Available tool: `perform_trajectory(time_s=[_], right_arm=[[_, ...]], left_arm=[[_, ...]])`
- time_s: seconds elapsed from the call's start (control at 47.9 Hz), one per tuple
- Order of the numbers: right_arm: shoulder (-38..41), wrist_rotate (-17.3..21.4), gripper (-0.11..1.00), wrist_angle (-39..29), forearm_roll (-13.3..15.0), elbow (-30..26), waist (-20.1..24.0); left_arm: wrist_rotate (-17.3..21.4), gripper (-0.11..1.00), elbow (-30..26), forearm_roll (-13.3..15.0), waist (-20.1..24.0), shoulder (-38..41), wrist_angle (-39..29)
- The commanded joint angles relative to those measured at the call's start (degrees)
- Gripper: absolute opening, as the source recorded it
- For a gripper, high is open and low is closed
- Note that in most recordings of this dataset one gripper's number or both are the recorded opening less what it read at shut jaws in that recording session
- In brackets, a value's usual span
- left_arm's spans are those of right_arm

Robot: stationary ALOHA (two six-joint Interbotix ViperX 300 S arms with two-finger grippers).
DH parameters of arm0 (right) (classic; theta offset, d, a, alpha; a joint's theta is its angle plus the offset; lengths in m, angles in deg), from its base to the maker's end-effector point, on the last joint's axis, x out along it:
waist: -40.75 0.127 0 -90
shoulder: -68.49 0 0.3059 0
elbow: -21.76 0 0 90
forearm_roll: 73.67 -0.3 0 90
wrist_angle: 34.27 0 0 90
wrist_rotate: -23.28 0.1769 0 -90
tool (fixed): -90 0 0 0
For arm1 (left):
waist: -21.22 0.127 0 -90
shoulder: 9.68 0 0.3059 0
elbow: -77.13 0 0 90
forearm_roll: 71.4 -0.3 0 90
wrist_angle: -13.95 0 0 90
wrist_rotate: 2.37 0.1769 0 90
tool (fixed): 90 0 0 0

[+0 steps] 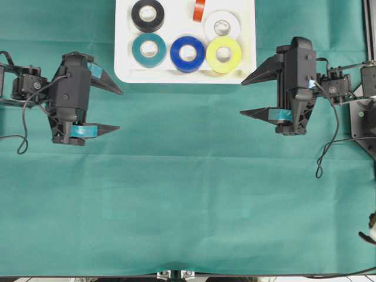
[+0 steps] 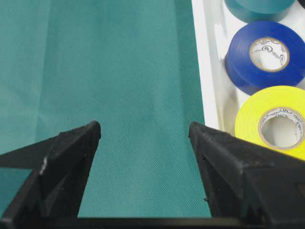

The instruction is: Put the tape alternately from left to right into the white case.

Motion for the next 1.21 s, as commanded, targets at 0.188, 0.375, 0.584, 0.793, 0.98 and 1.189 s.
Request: perform_trajectory(time_s=[0.188, 0.375, 0.584, 0.793, 0.98, 1.189], right_arm=[[-2.2, -0.2, 0.84, 1.3, 0.1, 0.5, 0.1], [-3.9, -0.2, 0.84, 1.3, 0.1, 1.3, 0.1], [-5.4, -0.1, 0.84, 1.4, 0.1, 2.2, 0.1], [-6.2, -0.1, 0.84, 2.9, 0.1, 3.3, 0.1], [-7.2, -0.1, 0.84, 3.4, 0.1, 4.0, 0.1], [-9.1, -0.1, 0.84, 3.4, 0.1, 4.9, 0.1]], left_arm=[[-0.1, 0.75, 2.4, 0.0, -0.1, -3.7, 0.9], [-0.1, 0.75, 4.0, 0.0, -0.1, -6.1, 0.9], [-0.1, 0.75, 5.8, 0.1, -0.2, -8.8, 1.3], [-0.1, 0.75, 7.2, 0.1, -0.1, -10.4, 2.5], [-0.2, 0.75, 8.3, 0.1, -0.2, -12.1, 2.6], [-1.7, 0.75, 9.5, 0.1, -0.2, -14.2, 2.6]])
